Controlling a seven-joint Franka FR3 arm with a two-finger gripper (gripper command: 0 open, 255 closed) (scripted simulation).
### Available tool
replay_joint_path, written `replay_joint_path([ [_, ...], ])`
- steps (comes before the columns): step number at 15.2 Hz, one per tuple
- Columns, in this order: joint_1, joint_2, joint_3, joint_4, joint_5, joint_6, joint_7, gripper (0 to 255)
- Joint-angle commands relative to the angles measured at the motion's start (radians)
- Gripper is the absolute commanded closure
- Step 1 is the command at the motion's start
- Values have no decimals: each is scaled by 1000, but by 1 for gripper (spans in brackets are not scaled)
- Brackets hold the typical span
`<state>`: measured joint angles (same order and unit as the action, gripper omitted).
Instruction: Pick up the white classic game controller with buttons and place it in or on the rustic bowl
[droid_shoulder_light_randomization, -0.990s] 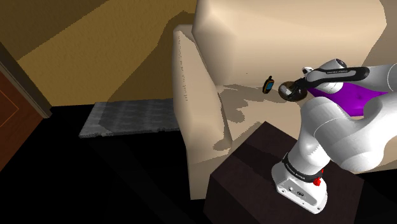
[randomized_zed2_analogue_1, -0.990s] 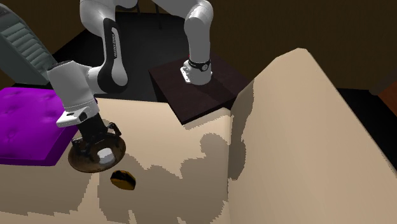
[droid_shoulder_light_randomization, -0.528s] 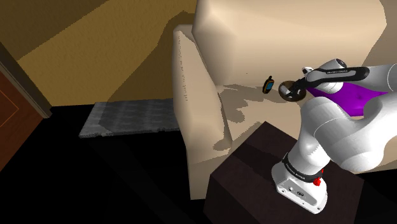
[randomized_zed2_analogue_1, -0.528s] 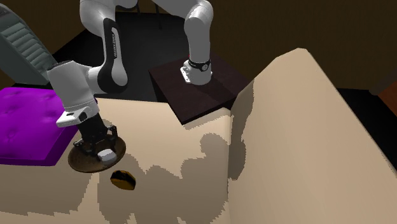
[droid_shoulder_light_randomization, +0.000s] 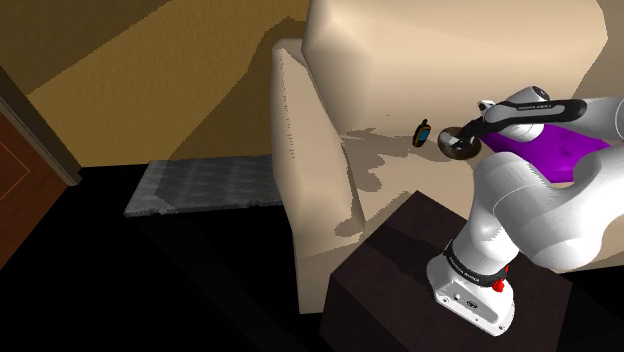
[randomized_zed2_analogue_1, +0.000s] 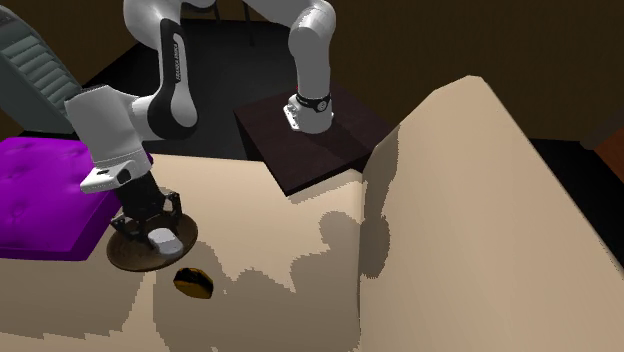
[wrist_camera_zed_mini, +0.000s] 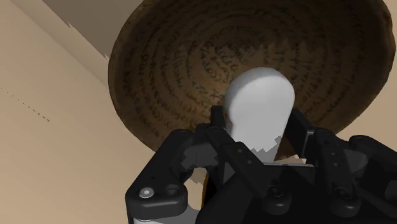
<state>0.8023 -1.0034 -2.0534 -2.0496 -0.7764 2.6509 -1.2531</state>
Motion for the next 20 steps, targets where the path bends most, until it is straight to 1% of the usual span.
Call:
replay_joint_path([
  [1,-13,11,21,-4,11,-15,-1,255],
  [20,-145,104,242,-11,129,-178,-7,255],
])
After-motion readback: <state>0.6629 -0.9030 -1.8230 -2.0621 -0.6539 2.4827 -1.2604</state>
